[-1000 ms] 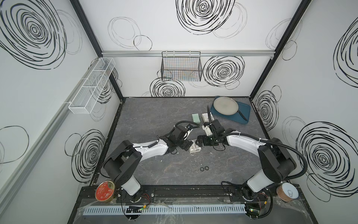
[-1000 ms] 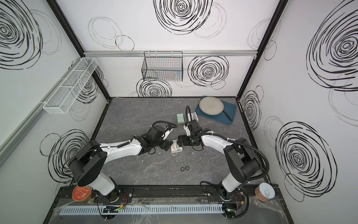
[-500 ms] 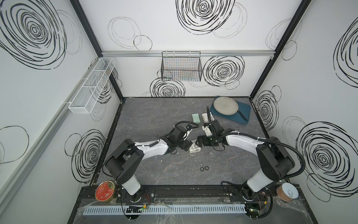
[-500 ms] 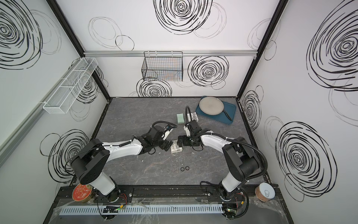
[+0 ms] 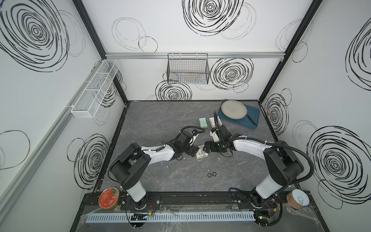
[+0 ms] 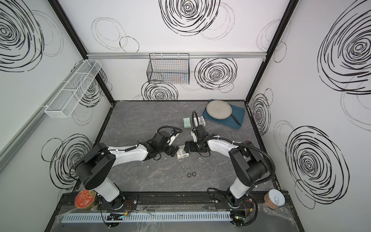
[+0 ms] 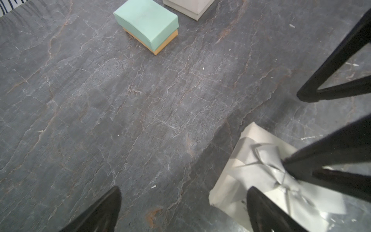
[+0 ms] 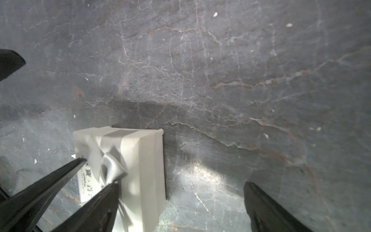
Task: Take the rings out of the lift-off lid box
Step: Close the lid on the jewelry box.
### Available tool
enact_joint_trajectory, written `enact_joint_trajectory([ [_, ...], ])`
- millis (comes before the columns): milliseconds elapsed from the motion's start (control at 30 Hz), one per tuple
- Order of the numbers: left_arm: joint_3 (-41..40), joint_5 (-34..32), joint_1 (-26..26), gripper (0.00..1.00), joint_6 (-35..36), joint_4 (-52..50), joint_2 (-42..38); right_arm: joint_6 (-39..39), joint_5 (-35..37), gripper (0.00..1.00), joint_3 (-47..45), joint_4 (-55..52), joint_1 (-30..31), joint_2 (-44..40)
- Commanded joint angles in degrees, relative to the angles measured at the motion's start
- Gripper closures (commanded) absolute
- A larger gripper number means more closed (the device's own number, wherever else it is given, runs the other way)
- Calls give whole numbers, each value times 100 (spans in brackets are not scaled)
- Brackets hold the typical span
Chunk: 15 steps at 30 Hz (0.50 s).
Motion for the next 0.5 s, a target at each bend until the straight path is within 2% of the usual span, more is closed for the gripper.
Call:
enact_joint_trajectory([
  [0,-130,60,35,0,-41,12,133,68,213,0,-65,-119,23,103],
  [467,-142,-64,27,0,52,25,-136,-59,522,0,436,-695,84,3],
])
